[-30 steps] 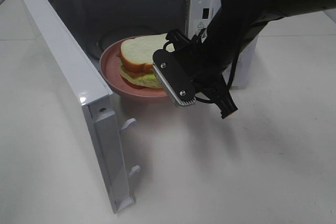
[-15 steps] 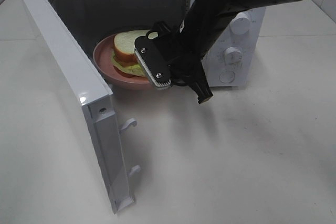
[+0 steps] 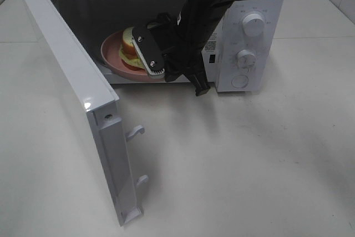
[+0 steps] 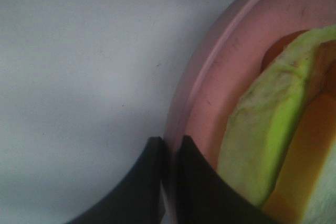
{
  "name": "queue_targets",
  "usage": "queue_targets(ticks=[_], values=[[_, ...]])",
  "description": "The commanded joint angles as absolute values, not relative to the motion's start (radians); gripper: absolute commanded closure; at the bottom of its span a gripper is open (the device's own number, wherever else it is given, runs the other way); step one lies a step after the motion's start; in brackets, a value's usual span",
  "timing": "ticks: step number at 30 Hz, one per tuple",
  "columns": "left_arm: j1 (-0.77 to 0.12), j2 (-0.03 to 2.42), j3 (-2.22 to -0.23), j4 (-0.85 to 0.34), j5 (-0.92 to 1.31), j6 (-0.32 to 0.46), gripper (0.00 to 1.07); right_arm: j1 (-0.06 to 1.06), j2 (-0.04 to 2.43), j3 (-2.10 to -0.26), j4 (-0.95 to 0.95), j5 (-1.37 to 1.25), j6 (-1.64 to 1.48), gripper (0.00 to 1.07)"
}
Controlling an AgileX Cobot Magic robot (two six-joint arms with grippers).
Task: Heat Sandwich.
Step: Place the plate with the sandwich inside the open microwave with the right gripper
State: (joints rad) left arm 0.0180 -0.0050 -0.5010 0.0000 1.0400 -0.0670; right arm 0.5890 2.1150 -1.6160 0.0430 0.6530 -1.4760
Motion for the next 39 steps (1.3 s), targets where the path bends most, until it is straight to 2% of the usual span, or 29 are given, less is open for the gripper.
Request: queue_targets(ticks=[1, 39], values=[[0.019, -0.03, -0.498, 0.0, 1.035, -0.067, 0.09, 0.583, 2.129, -1.647, 0.033, 0.648, -1.446, 1.02], [0.019, -0.03, -0.498, 0.0, 1.035, -0.067, 0.09, 0.592, 2.408, -2.06, -0.02, 0.692, -1.254, 1.01]])
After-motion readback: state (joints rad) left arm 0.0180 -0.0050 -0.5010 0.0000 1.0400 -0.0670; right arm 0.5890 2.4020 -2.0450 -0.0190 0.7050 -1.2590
